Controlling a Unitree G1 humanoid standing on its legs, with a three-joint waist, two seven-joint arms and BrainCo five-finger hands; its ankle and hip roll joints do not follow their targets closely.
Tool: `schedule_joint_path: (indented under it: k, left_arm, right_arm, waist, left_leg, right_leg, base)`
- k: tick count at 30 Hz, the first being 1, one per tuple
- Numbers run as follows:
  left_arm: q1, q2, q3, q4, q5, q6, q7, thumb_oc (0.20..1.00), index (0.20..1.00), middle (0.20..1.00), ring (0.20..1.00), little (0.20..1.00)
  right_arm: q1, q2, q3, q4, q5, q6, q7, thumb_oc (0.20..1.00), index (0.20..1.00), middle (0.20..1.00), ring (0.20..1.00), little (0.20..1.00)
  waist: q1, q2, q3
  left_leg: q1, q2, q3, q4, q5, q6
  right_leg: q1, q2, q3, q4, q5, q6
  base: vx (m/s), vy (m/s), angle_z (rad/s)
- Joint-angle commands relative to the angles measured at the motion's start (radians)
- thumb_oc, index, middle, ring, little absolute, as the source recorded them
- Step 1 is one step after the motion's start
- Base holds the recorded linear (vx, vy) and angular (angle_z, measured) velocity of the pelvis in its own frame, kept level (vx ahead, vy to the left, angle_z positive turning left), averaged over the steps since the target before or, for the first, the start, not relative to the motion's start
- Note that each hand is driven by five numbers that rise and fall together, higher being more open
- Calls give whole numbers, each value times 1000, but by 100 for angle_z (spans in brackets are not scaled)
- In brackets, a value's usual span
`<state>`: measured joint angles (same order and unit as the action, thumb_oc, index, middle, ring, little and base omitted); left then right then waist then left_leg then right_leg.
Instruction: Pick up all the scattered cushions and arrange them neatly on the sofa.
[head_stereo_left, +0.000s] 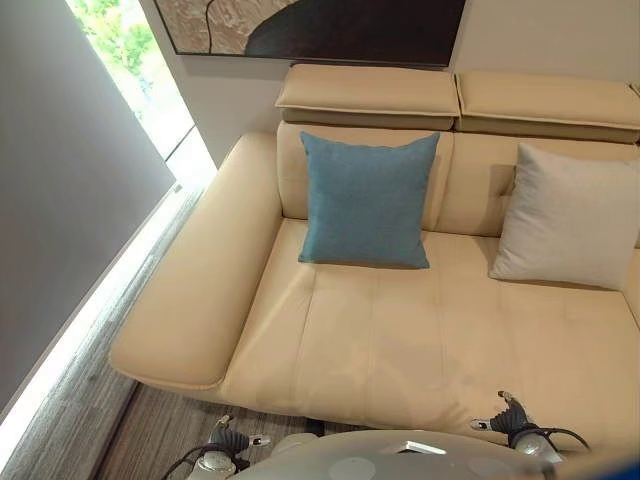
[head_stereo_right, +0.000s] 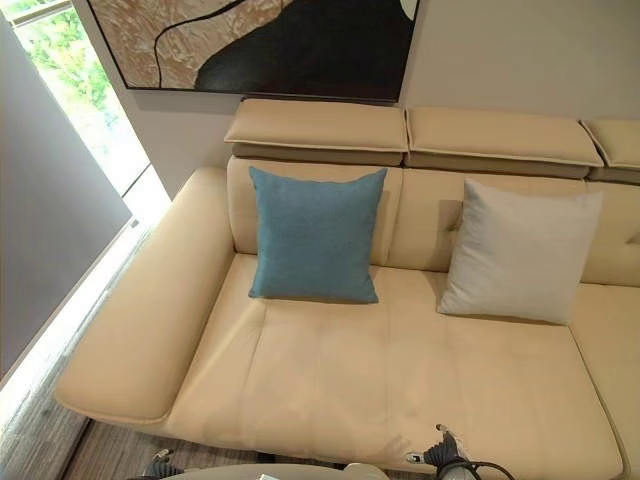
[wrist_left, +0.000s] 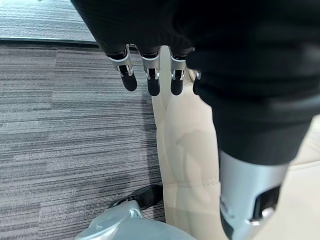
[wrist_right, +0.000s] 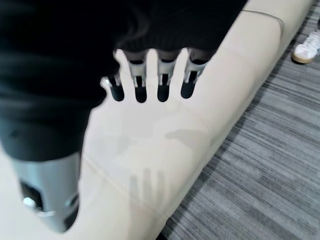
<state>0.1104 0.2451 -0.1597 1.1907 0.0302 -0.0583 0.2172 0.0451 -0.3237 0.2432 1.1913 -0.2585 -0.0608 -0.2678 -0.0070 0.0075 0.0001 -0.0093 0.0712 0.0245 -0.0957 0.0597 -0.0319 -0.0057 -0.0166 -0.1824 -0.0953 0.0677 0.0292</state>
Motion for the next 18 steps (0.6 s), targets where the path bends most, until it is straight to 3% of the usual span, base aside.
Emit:
schedule_joint_path:
  k: [1, 2, 4, 7, 11, 15, 17, 18]
  left_arm:
    - [-85, 44, 2, -9, 20, -4, -3, 1000, 1000, 1000, 1000, 1000]
    - [-95, 44, -4, -5, 21, -4, -2, 1000, 1000, 1000, 1000, 1000]
    - [-120, 40, -8, 8, 16, 0, -11, 1000, 1000, 1000, 1000, 1000]
    - [-140, 24, -6, 20, 11, 0, -14, 1000, 1000, 1000, 1000, 1000]
    - [-156, 18, -11, 20, 15, 11, -18, 1000, 1000, 1000, 1000, 1000]
    - [-188, 14, -8, 36, 6, 9, -11, 1000, 1000, 1000, 1000, 1000]
    - [-207, 30, -4, 48, 1, 10, -17, 1000, 1000, 1000, 1000, 1000]
    - [-222, 44, -7, 50, 4, 13, -22, 1000, 1000, 1000, 1000, 1000]
  right_arm:
    - [-73, -11, 3, 11, 23, -2, -3, 1000, 1000, 1000, 1000, 1000]
    - [-86, -15, 8, 14, 25, 4, -8, 1000, 1000, 1000, 1000, 1000]
    - [-120, -25, 13, 20, 25, 15, -8, 1000, 1000, 1000, 1000, 1000]
    - [-146, -34, 14, 29, 29, 22, 0, 1000, 1000, 1000, 1000, 1000]
    - [-151, -34, 5, 42, 21, 34, 11, 1000, 1000, 1000, 1000, 1000]
    - [-176, -28, 14, 53, -2, 56, 15, 1000, 1000, 1000, 1000, 1000]
    - [-195, -28, 30, 70, -30, 71, 24, 1000, 1000, 1000, 1000, 1000]
    - [-196, -29, 32, 79, -25, 71, 28, 1000, 1000, 1000, 1000, 1000]
  waist:
    - [0, -52, 66]
    - [2, -55, 75]
    - [7, -73, 95]
    - [-6, -73, 91]
    - [-39, -45, 64]
    - [-37, -44, 94]
    - [-38, -33, 119]
    - [-38, -30, 124]
  left_leg:
    - [15, -1, 0, 73, -79, -50]
    - [-8, -7, -6, 120, -90, -50]
    - [-37, -41, -33, 248, -174, -45]
    - [-3, -70, -82, 318, -238, -32]
    - [75, -68, -55, 190, -247, -23]
    - [63, -124, -70, 152, -241, 9]
    - [40, -137, -59, 134, -209, 32]
    - [23, -136, -54, 130, -194, 42]
  right_leg:
    - [54, -45, -23, 8, -95, 98]
    - [53, -49, -22, 8, -92, 96]
    - [39, -72, -15, 8, -71, 92]
    - [-1, -77, -5, 13, -53, 89]
    - [-64, -85, -7, 35, -10, 102]
    - [-148, -126, -4, 62, 55, 139]
    - [-202, -145, 13, 128, 50, 159]
    - [-204, -135, 41, 181, 15, 150]
  base:
    - [-154, -63, 37]
    - [-203, -31, 37]
    - [-227, -1, 6]
    - [-149, 71, -11]
    - [-121, 157, 22]
    - [-226, 197, -23]
    - [-310, 218, -46]
    - [-273, 150, -61]
